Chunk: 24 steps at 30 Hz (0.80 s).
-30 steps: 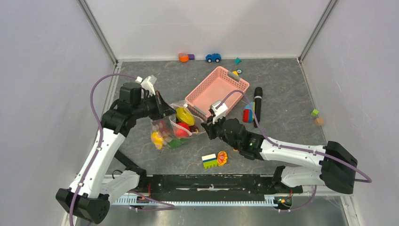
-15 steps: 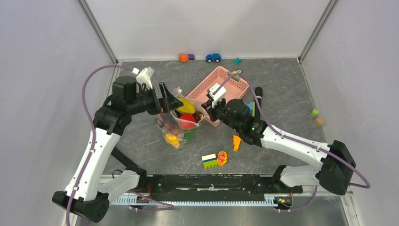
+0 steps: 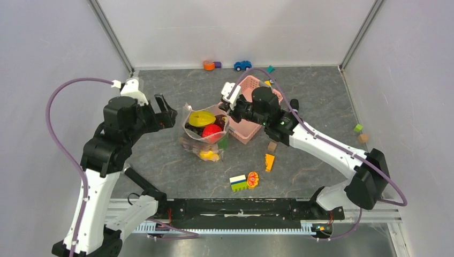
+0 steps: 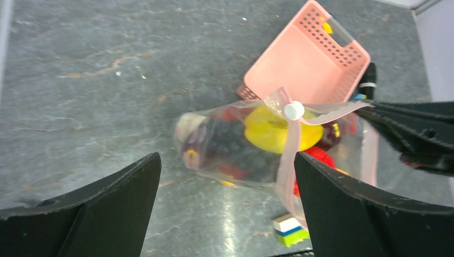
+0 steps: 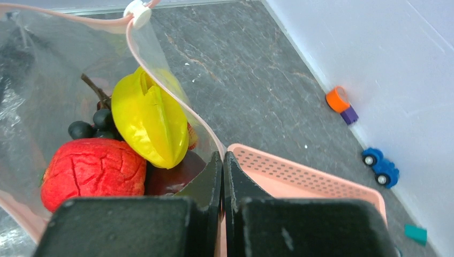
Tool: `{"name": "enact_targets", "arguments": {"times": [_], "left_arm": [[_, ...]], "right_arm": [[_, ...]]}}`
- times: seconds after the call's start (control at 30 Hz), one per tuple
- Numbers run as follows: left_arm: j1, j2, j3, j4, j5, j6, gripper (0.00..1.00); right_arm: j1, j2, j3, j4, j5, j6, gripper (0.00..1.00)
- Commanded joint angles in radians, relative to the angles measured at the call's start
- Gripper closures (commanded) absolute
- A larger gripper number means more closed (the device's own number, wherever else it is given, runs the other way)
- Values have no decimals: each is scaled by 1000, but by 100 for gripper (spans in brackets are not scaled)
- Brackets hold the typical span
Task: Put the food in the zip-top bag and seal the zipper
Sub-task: Adjust the zipper food storage bag at the center of the board.
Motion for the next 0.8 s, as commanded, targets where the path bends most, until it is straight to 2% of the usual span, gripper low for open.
{"name": "enact_targets", "arguments": {"times": [0.0, 0.13, 0.23, 0.37, 0.67, 0.77], "left_arm": [[-3, -58, -114, 61, -76, 123, 0], [-3, -103, -208, 135, 51, 184, 0], [-3, -125, -246, 163, 89, 204, 0], [-4, -130, -278, 184, 170, 206, 0], [-4, -137, -314, 228, 315, 219, 0], [-4, -159, -321, 232, 376, 228, 0]], "right_arm": [[-37, 80, 142, -11, -154, -93, 100], [-52, 145, 213, -43, -302, -155, 100], [-53, 174, 242, -43, -393, -198, 100], [-53, 205, 285, -106, -507, -252, 100], [-53, 228, 302, -129, -730, -330, 100], [-53, 229, 316, -185, -791, -404, 100]]}}
